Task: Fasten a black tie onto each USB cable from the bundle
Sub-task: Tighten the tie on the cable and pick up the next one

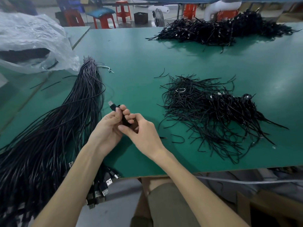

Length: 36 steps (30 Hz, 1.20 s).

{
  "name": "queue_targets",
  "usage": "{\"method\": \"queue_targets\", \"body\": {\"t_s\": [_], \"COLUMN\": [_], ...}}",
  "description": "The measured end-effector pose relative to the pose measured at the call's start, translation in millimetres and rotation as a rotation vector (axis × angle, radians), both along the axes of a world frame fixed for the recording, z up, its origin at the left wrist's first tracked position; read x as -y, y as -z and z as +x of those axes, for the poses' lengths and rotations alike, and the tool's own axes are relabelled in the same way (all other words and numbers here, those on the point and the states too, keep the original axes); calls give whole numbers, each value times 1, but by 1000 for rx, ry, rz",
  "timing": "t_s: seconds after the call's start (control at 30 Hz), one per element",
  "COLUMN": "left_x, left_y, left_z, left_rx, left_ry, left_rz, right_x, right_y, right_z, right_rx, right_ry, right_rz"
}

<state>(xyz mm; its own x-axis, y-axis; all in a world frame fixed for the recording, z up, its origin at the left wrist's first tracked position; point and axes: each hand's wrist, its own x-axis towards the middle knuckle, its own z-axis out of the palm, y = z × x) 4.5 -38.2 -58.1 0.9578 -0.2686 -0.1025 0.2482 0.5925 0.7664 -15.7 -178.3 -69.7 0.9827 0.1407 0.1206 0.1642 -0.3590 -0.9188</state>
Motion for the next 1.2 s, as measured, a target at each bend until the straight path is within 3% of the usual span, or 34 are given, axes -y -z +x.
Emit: {"method": "queue_targets", "body": {"t_s": [0.2, 0.33, 0.6, 0.77, 0.97, 1.2], "left_x": [4, 2, 10, 11, 18, 16], "left_y": [-4, -5, -2, 7, 10, 10], "left_z": [-6, -8, -7, -8, -12, -11], "left_rx": [41, 32, 157, 262, 440, 380], "left_ry": [71, 70, 43, -58, -245, -266], "left_rz": [36, 93, 220, 370, 704, 718], "right_x": [-1, 3, 8, 6, 4, 7], "right_y": [0, -5, -4, -1, 1, -1], "right_z": [-5, -5, -6, -4, -7, -7], "right_rx": [33, -37, 42, 64, 149, 112], "right_ry": [26, 6, 144, 128, 141, 144], "right_rz": [-23, 59, 152, 61, -138, -126]}}
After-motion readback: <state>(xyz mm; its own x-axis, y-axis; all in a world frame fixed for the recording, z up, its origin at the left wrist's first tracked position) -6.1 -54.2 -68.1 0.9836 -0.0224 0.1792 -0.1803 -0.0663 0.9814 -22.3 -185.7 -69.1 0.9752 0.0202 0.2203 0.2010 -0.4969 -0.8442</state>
